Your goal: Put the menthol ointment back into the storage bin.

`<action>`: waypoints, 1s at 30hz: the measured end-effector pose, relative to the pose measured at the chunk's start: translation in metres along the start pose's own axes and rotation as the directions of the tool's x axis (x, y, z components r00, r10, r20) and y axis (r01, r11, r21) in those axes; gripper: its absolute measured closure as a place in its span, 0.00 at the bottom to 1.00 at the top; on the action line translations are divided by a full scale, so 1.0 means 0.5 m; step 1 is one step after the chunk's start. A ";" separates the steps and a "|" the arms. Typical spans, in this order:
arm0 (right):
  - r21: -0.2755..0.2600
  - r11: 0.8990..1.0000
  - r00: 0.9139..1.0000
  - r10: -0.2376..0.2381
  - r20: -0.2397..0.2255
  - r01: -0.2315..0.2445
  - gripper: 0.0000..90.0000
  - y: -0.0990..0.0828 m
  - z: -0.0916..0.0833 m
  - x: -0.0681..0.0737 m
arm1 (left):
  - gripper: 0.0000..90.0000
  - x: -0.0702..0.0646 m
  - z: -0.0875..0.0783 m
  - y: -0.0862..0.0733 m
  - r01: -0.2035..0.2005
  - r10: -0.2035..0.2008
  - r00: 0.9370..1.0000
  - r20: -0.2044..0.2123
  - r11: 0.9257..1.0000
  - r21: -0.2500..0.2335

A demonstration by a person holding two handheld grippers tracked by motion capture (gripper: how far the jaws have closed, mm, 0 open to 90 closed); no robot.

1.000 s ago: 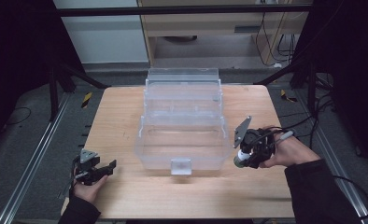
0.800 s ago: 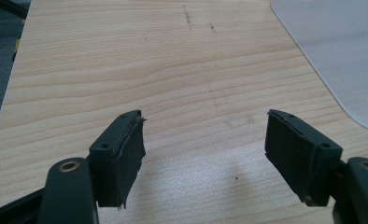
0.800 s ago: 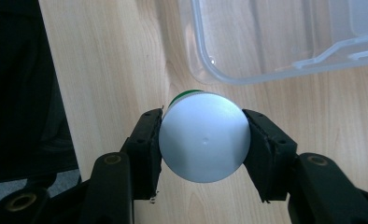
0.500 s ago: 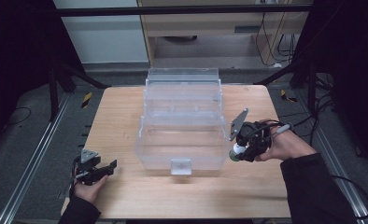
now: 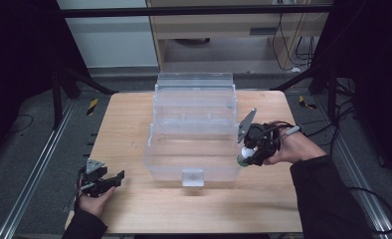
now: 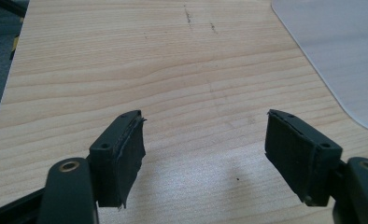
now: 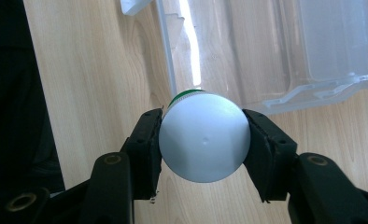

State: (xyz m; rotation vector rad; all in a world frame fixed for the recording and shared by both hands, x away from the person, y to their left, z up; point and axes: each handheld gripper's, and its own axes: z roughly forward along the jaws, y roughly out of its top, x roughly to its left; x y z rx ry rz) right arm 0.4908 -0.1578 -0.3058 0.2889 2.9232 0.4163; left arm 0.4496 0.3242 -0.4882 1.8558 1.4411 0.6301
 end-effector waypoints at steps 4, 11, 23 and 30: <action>-0.003 1.000 1.000 0.011 0.002 -0.011 0.56 0.003 0.006 -0.007 | 0.31 0.000 0.000 0.000 0.001 -0.001 1.000 -0.001 1.000 -0.001; -0.013 1.000 1.000 0.011 0.003 -0.011 0.56 0.019 0.016 -0.022 | 0.31 0.000 0.000 0.000 0.003 -0.003 1.000 -0.001 1.000 -0.004; -0.024 1.000 1.000 0.015 -0.004 -0.015 0.56 0.043 0.048 -0.046 | 0.31 0.001 0.000 0.000 0.005 -0.005 1.000 -0.002 1.000 -0.005; -0.010 1.000 1.000 0.023 0.008 -0.023 0.56 0.050 0.073 -0.058 | 0.31 0.002 0.000 0.000 0.005 -0.005 1.000 0.000 1.000 -0.004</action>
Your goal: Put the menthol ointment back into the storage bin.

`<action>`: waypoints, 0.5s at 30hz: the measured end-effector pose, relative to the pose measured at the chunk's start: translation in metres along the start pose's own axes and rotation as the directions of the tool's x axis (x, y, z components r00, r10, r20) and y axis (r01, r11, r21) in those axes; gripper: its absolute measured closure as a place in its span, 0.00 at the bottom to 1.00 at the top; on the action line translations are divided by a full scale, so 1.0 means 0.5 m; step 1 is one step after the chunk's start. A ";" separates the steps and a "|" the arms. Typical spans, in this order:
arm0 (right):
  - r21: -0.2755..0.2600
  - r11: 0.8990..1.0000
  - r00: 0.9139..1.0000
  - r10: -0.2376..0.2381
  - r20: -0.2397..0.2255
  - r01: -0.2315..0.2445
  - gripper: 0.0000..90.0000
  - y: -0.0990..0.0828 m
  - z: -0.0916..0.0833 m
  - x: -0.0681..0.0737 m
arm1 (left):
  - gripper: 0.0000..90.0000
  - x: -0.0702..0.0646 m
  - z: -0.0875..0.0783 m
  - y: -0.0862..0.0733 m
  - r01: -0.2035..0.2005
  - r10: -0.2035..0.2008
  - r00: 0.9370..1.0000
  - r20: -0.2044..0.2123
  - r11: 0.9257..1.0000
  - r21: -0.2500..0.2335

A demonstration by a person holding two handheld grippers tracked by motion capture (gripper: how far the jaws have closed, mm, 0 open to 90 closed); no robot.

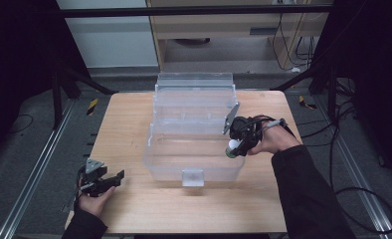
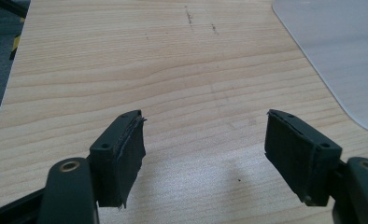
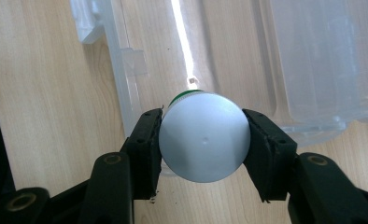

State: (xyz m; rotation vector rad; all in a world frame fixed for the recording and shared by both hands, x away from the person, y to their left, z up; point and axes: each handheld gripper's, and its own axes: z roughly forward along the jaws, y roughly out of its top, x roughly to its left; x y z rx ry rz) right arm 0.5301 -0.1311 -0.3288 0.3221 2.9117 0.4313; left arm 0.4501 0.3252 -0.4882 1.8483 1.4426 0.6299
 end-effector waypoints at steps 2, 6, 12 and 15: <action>0.002 1.000 1.000 -0.006 -0.003 0.006 0.56 0.001 0.007 -0.001 | 0.31 0.000 0.000 0.000 0.001 -0.001 1.000 0.001 1.000 -0.001; 0.011 1.000 1.000 0.000 -0.003 0.000 0.56 0.000 0.020 -0.004 | 0.31 -0.001 -0.001 0.000 0.002 -0.002 1.000 0.001 1.000 -0.003; 0.015 1.000 1.000 0.007 -0.012 -0.006 0.56 -0.006 0.041 -0.008 | 0.31 0.000 0.000 0.000 0.002 -0.002 1.000 0.001 1.000 -0.002; 0.024 1.000 1.000 0.004 -0.019 -0.003 0.56 -0.011 0.051 -0.010 | 0.31 0.000 -0.001 0.000 0.001 -0.001 1.000 0.001 1.000 -0.001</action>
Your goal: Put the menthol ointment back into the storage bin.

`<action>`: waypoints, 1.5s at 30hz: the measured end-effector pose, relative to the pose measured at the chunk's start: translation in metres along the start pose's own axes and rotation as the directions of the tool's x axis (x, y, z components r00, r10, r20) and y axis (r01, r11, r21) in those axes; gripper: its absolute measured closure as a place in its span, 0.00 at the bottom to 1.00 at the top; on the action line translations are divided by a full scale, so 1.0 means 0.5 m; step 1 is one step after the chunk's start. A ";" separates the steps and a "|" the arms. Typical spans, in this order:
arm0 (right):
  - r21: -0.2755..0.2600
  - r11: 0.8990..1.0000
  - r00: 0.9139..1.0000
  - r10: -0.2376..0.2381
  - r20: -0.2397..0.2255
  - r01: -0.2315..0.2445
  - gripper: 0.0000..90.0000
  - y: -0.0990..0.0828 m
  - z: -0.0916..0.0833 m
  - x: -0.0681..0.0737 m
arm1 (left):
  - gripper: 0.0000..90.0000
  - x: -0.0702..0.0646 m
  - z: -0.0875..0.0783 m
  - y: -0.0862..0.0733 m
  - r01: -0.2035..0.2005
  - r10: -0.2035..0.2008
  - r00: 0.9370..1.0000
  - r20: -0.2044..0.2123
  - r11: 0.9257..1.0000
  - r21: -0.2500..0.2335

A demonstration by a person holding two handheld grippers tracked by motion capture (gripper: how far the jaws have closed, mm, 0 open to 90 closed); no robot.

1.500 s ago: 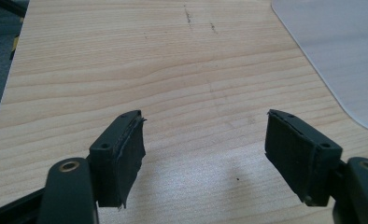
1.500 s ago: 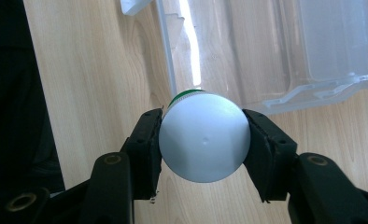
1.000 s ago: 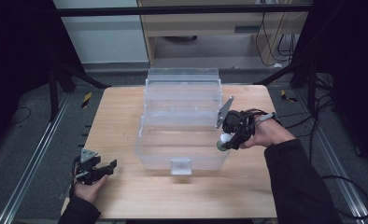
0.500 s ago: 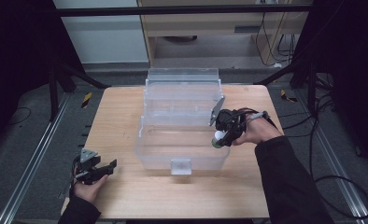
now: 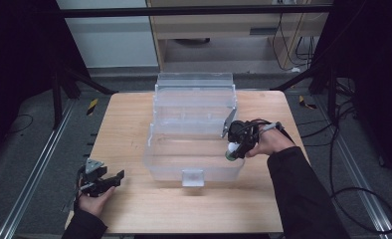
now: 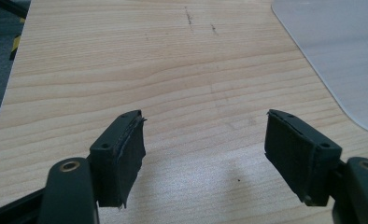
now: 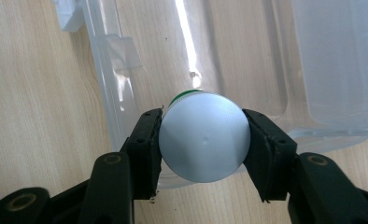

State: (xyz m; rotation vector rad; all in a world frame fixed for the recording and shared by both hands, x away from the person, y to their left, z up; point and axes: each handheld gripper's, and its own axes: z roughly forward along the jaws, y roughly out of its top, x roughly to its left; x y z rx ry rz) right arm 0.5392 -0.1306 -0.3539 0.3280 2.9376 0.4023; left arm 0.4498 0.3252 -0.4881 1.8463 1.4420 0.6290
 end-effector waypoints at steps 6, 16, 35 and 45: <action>0.014 1.000 1.000 0.006 -0.008 -0.006 0.56 -0.005 0.009 -0.001 | 0.31 0.000 0.000 0.000 0.001 -0.001 1.000 -0.001 1.000 -0.001; 0.023 1.000 1.000 0.009 -0.020 -0.009 0.56 -0.015 0.029 0.000 | 0.31 0.000 0.000 0.000 -0.001 0.001 1.000 -0.002 1.000 0.000; 0.047 0.999 0.999 0.016 -0.044 -0.014 0.56 -0.028 0.050 0.005 | 0.31 0.001 0.001 0.000 0.000 0.000 1.000 -0.002 1.000 -0.001; 0.051 0.999 0.998 0.020 -0.055 -0.017 0.55 -0.029 0.059 0.005 | 0.31 0.001 0.001 0.000 0.000 0.000 1.000 -0.002 1.000 -0.001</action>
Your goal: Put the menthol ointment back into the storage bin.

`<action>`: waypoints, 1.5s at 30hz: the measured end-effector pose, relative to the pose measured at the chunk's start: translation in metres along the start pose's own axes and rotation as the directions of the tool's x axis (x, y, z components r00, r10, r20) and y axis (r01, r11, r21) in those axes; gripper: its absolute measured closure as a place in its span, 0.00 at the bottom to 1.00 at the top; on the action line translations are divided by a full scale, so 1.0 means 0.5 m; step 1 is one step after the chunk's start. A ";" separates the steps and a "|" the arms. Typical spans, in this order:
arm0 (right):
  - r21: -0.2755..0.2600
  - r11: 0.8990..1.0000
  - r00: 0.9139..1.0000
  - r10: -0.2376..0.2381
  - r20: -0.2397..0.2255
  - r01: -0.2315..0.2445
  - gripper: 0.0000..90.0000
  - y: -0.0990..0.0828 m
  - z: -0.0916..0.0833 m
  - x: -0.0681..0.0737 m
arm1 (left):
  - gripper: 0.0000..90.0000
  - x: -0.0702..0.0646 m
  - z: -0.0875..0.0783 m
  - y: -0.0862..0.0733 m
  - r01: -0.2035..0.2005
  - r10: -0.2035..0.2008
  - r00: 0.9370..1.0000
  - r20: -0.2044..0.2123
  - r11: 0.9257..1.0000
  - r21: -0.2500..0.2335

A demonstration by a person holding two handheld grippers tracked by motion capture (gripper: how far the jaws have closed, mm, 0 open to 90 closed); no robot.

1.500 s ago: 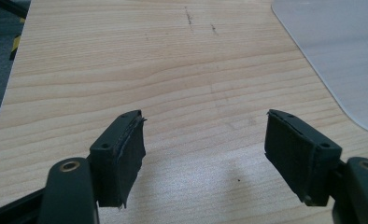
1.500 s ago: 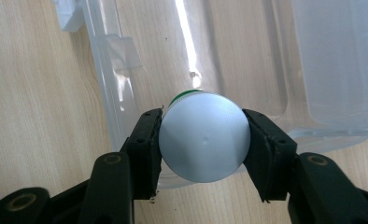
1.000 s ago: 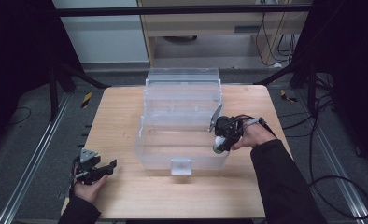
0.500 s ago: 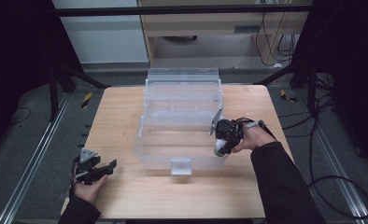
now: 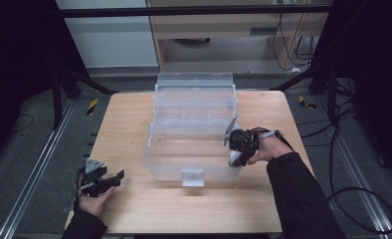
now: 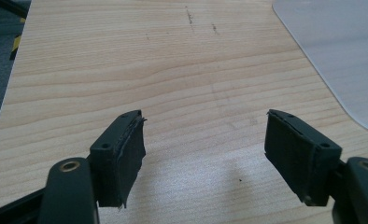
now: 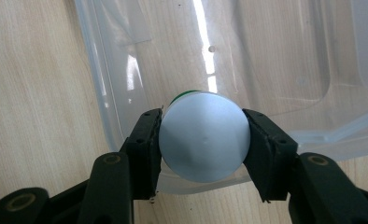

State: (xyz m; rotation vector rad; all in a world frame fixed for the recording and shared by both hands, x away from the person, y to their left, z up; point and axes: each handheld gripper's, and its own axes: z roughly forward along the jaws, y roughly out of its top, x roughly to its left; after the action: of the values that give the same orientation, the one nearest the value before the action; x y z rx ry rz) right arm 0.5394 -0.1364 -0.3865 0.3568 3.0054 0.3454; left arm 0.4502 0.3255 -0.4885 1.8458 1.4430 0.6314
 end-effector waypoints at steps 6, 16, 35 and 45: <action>-0.003 1.000 1.000 0.006 -0.001 -0.006 0.56 0.000 -0.002 0.001 | 0.31 0.000 0.000 0.000 0.000 0.000 1.000 0.000 1.000 0.000; -0.028 0.999 1.000 0.019 0.015 -0.019 0.55 -0.002 -0.014 0.004 | 0.31 0.000 0.000 0.000 -0.001 0.001 1.000 0.002 1.000 0.001; -0.337 0.923 0.953 0.251 0.167 -0.184 0.23 -0.061 -0.100 0.023 | 0.31 0.000 -0.001 0.000 0.001 -0.001 1.000 0.003 1.000 -0.001; -0.570 0.723 0.814 0.561 0.152 -0.391 0.19 -0.160 -0.099 0.043 | 0.33 0.000 -0.003 0.000 0.000 0.000 1.000 0.006 1.000 0.000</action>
State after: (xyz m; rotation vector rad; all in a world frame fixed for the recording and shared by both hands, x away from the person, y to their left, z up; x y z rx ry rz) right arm 0.4951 -0.2177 -0.3584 1.0297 2.3254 1.0048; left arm 0.4489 0.3257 -0.4877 1.8459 1.4388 0.6254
